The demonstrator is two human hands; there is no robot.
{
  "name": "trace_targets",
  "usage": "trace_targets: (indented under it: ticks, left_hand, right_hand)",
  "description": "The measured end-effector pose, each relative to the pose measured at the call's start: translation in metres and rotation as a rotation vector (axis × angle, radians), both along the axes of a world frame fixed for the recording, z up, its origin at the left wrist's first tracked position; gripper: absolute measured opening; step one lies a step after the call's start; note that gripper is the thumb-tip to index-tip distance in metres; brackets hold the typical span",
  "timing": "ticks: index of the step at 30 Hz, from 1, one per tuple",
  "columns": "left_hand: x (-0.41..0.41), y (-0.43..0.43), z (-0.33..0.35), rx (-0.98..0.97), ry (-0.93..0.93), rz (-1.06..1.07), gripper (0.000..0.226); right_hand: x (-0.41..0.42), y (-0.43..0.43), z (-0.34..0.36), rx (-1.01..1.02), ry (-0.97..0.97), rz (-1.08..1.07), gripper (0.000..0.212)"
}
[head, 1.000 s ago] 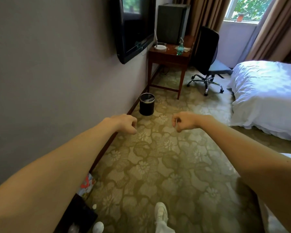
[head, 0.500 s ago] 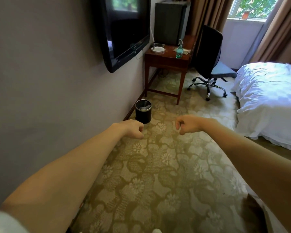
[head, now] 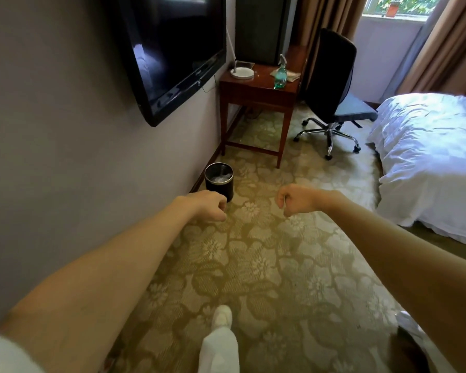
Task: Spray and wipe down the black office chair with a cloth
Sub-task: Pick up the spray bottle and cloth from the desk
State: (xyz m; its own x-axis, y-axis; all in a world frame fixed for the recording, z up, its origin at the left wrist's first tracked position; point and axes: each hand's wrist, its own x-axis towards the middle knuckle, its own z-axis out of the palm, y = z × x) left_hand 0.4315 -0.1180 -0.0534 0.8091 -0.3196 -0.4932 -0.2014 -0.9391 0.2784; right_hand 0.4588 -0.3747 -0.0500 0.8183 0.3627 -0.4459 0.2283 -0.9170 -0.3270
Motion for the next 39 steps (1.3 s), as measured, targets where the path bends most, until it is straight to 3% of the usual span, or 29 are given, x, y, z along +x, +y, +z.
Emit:
trace_targets:
  ticks: [13,22,28,39]
  left_hand:
    - [0.198,-0.026,0.001,0.018,-0.002,-0.174,0.022]
    - [0.296,-0.066,-0.002,0.028,-0.003,-0.285,0.021]
    - [0.362,-0.092,-0.016,-0.010,-0.059,-0.255,0.010]
    - [0.492,-0.158,-0.038,0.042,-0.130,-0.142,0.011]
  right_hand:
    - [0.183,0.013,0.013,-0.066,-0.089,-0.096,0.021]
    - [0.253,-0.037,0.004,-0.060,-0.001,-0.190,0.022]
    - [0.312,-0.073,-0.013,-0.048,0.030,-0.210,0.020]
    - [0.456,-0.156,-0.017,-0.071,-0.019,-0.171,0.027]
